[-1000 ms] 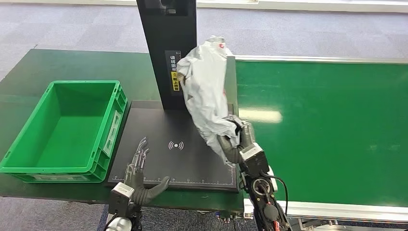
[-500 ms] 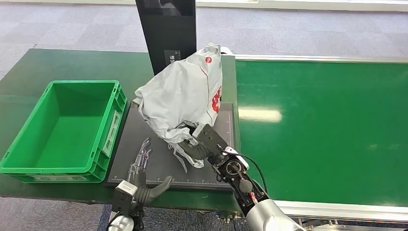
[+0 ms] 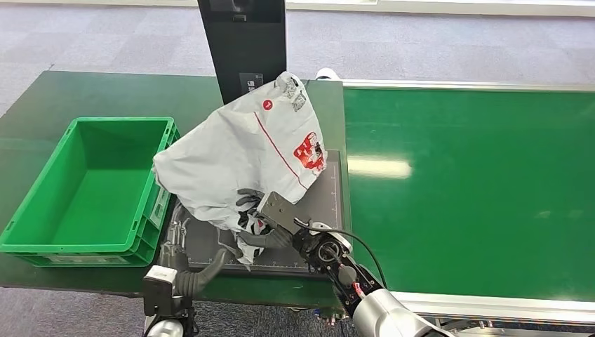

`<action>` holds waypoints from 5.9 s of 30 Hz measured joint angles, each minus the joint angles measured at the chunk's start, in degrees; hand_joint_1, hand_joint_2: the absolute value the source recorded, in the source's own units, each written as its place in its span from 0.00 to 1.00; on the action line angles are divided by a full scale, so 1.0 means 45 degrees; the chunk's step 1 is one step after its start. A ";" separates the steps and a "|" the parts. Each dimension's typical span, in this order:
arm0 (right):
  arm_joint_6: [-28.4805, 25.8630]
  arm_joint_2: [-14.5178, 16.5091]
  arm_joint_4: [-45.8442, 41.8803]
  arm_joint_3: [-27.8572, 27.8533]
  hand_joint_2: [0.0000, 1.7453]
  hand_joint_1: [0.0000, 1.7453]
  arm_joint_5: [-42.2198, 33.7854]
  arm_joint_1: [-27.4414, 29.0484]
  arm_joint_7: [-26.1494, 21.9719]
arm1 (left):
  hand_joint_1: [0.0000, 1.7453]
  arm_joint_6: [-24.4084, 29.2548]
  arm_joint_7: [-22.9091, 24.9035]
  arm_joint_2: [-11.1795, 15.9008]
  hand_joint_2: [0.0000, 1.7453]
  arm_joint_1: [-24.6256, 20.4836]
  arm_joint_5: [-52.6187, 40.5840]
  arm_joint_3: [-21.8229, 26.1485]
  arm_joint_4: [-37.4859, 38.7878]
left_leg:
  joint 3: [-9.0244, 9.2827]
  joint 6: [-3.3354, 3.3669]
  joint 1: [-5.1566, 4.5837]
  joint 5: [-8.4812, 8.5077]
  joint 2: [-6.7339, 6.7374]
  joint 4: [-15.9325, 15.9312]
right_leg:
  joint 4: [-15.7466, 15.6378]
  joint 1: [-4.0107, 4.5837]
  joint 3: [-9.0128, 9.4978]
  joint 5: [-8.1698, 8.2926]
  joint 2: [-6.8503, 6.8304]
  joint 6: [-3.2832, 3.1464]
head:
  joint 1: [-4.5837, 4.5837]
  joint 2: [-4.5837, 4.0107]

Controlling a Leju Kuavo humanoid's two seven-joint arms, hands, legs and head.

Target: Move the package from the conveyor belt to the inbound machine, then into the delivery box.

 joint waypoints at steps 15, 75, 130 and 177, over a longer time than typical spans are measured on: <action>-0.2494 -0.0979 -0.1994 -0.0389 1.00 0.00 -0.1103 0.2023 -0.2684 | 0.00 0.7206 -0.0291 0.0109 1.00 0.1148 0.1794 0.1146 -0.3307 | -0.0010 -0.0005 0.0000 -0.0005 -0.0006 0.0001 | -0.0004 0.0000 -0.0008 -0.0009 -0.0005 -0.0005 | 0.0001 0.0000; -0.0783 -0.1519 -0.8477 -0.4850 1.00 0.00 -0.2813 0.4765 -0.2883 | 0.00 0.5049 0.4478 -0.0147 1.00 -0.7094 -0.9665 -0.5355 1.0314 | -0.0017 -0.0009 -0.0002 0.0012 -0.0002 0.0007 | 0.0000 -0.0001 -0.0009 0.0015 -0.0003 -0.0018 | -0.0001 0.0000; -0.1251 -0.1715 -0.9668 -0.5411 1.00 0.00 -0.2391 0.6669 -0.2832 | 1.00 0.6900 -0.0306 0.2668 1.00 -0.1309 0.2140 -0.2055 -0.5812 | -0.0059 -0.0020 0.0000 0.0005 0.0006 0.0003 | 0.0022 0.0001 -0.0068 0.0004 0.0005 -0.0028 | -0.0001 0.0000; -0.1115 -0.1416 -0.9497 -0.4754 1.00 0.00 -0.2087 0.6306 -0.2860 | 1.00 0.7194 0.1609 0.3938 1.00 -0.9208 -0.4440 0.1578 0.8723 | -0.0047 -0.0090 0.0014 0.0076 0.0010 0.0004 | 0.0087 0.0033 -0.0099 0.0040 0.0012 -0.0080 | -0.0004 0.0000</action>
